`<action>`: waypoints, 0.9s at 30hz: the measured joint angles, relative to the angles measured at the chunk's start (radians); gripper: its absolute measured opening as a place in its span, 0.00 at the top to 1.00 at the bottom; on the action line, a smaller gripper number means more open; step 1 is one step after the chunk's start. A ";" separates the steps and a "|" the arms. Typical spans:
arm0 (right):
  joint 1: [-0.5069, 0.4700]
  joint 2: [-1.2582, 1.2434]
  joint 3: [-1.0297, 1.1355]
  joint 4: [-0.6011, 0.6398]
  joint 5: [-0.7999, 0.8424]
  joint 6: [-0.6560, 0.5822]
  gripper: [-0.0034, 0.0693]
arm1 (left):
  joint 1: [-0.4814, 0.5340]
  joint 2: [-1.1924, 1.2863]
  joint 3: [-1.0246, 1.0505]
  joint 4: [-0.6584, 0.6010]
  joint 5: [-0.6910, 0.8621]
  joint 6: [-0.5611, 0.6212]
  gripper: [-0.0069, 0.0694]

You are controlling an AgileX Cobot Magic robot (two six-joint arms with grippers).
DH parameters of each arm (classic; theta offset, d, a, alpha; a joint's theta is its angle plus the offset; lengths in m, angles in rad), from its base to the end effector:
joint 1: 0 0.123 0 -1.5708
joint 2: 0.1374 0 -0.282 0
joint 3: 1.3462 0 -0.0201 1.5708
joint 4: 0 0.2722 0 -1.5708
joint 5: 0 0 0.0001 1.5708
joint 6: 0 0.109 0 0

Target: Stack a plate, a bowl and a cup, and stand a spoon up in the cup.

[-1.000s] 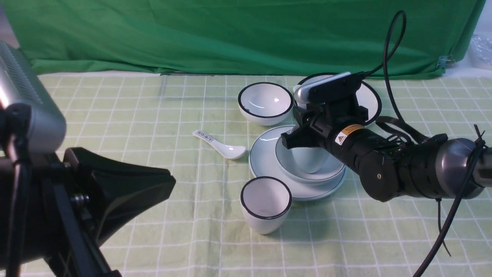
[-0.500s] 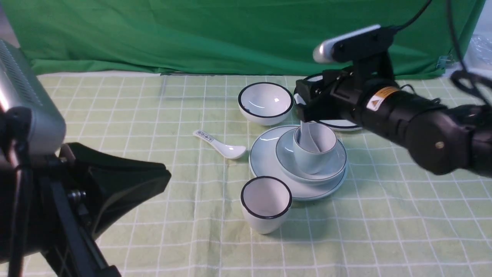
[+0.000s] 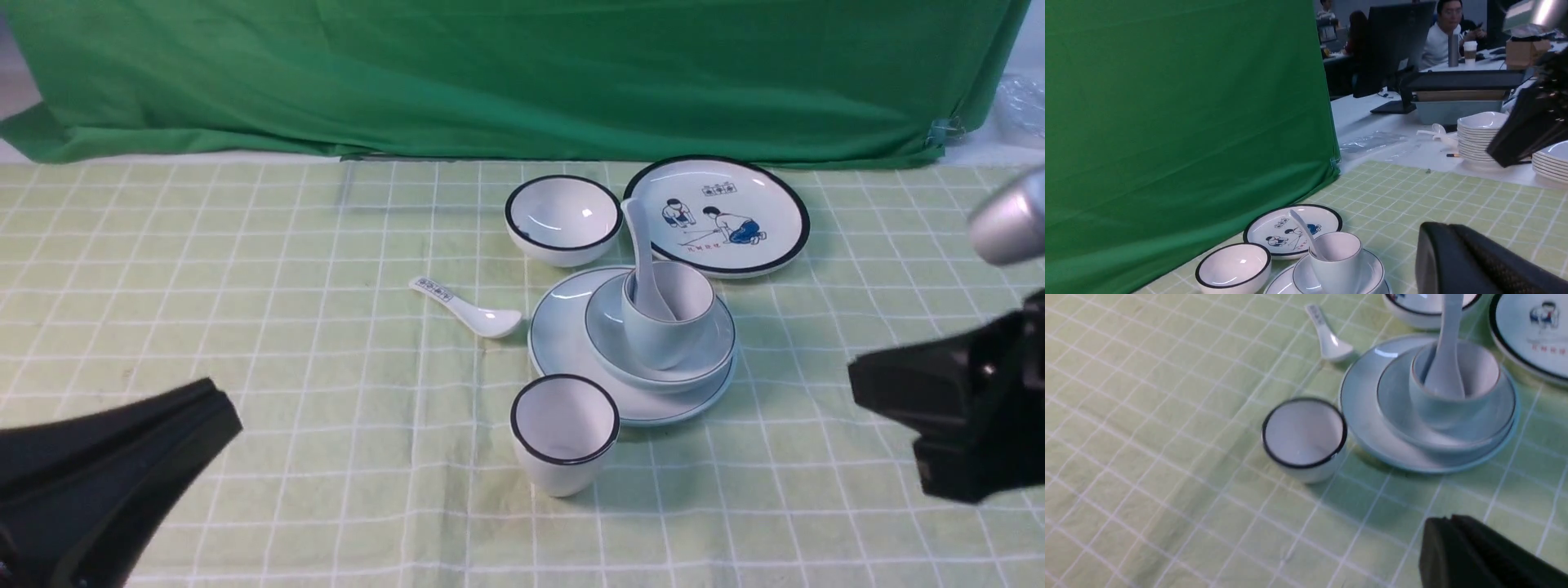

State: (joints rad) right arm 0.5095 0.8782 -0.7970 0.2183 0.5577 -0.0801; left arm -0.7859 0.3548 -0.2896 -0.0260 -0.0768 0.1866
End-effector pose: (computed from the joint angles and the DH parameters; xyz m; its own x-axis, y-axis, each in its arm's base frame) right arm 0.1826 0.1164 0.3285 -0.5073 -0.1631 -0.8462 -0.5196 0.8413 0.1493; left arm 0.0932 -0.0930 0.2930 0.1818 0.0444 -0.9823 0.6858 0.7102 0.1590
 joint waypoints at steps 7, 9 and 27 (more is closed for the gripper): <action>0.000 -0.139 0.065 0.000 0.045 0.037 0.86 | 0.000 0.000 0.199 0.000 -0.034 0.000 0.91; 0.000 -0.142 0.065 0.000 0.045 0.038 0.85 | 0.000 0.000 0.242 0.000 -0.034 0.000 0.91; -0.412 -0.753 0.673 -0.086 -0.277 -0.204 0.93 | 0.000 -0.001 0.296 0.000 0.155 0.000 0.91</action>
State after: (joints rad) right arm 0.0978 0.1251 -0.1245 0.1325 0.2803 -0.2842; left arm -0.7859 0.3540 0.0060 -0.0260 0.0781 0.1866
